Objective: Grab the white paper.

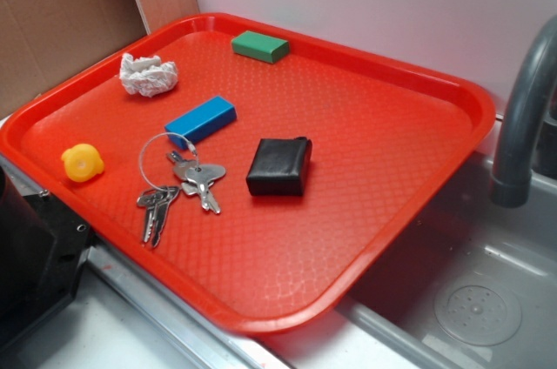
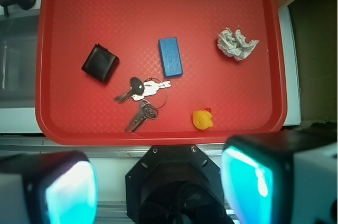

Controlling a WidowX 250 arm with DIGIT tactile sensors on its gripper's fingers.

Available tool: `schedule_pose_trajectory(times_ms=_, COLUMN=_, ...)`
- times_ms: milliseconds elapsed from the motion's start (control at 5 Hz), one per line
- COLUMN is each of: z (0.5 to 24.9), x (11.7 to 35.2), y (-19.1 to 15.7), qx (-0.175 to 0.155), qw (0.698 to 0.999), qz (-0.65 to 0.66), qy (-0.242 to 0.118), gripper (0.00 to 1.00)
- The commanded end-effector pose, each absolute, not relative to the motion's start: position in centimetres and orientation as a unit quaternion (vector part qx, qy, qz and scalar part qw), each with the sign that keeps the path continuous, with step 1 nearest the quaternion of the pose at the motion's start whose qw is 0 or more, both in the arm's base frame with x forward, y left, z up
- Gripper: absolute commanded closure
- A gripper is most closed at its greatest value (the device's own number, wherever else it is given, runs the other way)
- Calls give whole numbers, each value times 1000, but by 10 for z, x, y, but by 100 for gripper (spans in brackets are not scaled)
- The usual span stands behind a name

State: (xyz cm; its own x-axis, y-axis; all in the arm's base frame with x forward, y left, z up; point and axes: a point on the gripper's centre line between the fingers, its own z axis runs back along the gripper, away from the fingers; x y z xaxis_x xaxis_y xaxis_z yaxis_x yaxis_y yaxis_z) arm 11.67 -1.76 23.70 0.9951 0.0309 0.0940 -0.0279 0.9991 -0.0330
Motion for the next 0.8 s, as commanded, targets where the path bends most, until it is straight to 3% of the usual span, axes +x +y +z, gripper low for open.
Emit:
schedule_pose_trajectory(times_ms=0, z=237, x=117, y=-18, qx=-16, qw=999, qz=15, qy=-47, gripper=0)
schedule_pose_trajectory(times_ms=200, z=193, x=136, y=32, qx=-11, qw=990, qz=137, qy=-30, gripper=0)
schedule_pose_trajectory(times_ms=400, z=174, x=163, y=72, qx=69, qw=955, qz=260, qy=-121, gripper=0)
schedule_pose_trajectory(times_ms=600, z=166, x=166, y=91, qx=52, qw=921, qz=357, qy=-146, gripper=0)
